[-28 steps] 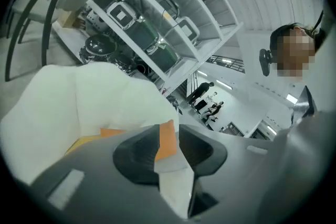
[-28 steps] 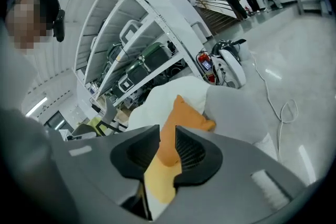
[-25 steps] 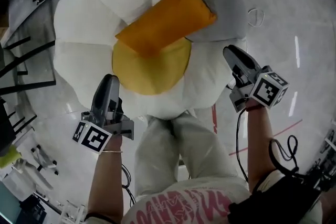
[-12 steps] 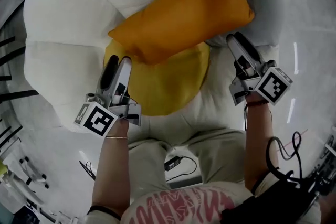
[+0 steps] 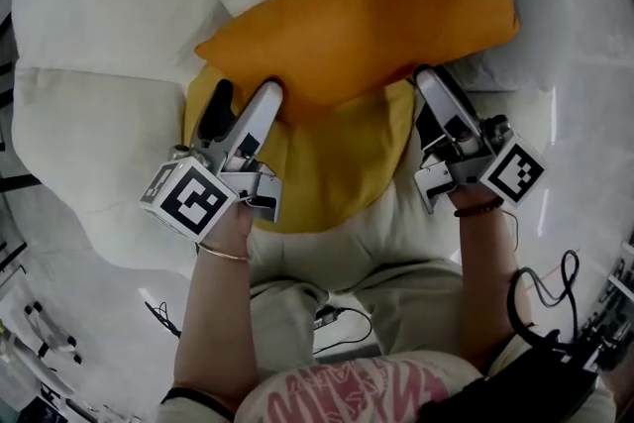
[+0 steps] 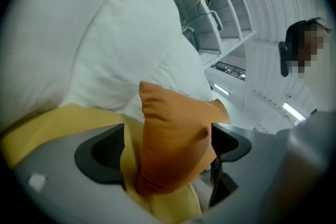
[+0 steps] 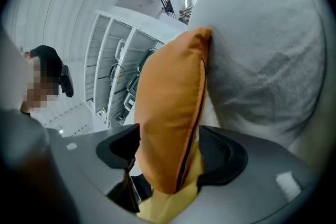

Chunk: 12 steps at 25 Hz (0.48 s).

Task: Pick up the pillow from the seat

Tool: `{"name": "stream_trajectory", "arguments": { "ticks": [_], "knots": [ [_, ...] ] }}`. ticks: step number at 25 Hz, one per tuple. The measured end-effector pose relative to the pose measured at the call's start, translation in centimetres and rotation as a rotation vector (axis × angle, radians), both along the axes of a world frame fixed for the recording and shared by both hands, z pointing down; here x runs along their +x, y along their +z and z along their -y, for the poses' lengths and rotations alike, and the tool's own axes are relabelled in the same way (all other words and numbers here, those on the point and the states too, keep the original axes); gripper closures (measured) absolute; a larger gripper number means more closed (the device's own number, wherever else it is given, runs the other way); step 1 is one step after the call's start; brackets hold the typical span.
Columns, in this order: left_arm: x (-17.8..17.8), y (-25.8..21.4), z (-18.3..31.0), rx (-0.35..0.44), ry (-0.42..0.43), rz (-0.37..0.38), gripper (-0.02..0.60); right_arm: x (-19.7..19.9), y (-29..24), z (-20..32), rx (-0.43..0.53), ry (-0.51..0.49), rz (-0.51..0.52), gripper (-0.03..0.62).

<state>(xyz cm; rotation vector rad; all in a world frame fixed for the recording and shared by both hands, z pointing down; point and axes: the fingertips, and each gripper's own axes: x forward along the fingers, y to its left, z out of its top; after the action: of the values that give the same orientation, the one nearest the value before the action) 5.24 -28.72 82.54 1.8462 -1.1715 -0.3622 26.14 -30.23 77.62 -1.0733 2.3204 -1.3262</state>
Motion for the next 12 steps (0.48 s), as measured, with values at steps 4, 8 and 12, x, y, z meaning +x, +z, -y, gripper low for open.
{"name": "stream_trajectory", "arguments": {
  "ticks": [4, 8, 12],
  "knots": [
    [3.4, -2.1, 0.4, 0.05, 0.114, -0.043, 0.079, 0.2, -2.0, 0.2, 0.045, -0.014, -0.017, 0.336],
    [3.5, -4.1, 1.3, 0.068, 0.122, -0.007, 0.139, -0.1, -4.2, 1.3, 0.079, -0.042, -0.029, 0.398],
    [0.3, 0.1, 0.4, 0.047, 0.112, 0.049, 0.179, -3.1, 1.3, 0.6, 0.066, -0.039, 0.034, 0.428]
  ]
}}
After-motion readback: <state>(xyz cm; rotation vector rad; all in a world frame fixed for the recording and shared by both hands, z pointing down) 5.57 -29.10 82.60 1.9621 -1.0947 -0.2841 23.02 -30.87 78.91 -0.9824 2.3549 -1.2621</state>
